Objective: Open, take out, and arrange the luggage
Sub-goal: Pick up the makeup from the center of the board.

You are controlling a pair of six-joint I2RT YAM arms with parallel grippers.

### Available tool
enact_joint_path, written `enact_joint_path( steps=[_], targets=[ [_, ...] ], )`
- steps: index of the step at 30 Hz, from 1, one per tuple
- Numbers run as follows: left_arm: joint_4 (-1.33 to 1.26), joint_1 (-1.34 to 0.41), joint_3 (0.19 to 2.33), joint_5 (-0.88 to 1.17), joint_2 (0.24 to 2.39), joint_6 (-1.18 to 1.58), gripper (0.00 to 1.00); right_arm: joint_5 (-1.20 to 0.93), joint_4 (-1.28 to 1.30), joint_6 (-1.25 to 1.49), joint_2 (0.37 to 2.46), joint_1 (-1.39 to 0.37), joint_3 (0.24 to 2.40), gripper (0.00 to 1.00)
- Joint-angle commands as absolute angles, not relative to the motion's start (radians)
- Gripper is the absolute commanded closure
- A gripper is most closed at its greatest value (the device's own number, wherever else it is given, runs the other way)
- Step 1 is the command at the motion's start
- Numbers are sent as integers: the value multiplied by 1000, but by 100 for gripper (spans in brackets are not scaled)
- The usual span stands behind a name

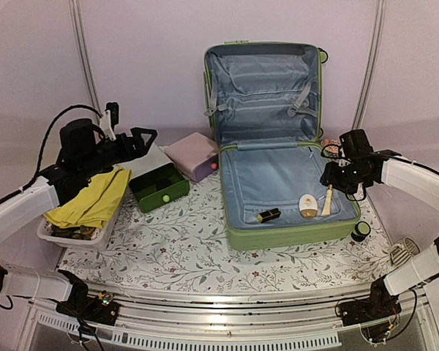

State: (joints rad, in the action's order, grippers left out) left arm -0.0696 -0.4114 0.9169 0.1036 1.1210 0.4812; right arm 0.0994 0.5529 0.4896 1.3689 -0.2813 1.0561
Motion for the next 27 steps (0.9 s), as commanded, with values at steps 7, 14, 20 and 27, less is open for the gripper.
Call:
enact_joint_path(
  steps=[7,14,20,27],
  targets=[
    [-92,-407,877,157,1092,456,2,209,559,572,1512,-282,1042,43],
    [-120,-407,874,178,1073,430,2,193,527,576,1591,-282,1040,55],
    [-120,-407,865,186,1080,437,2,216,521,588,1641,-282,1049,67],
    [-129,-407,881,225,1099,441,2,230,525,583,1601,-287,1079,79]
  ],
)
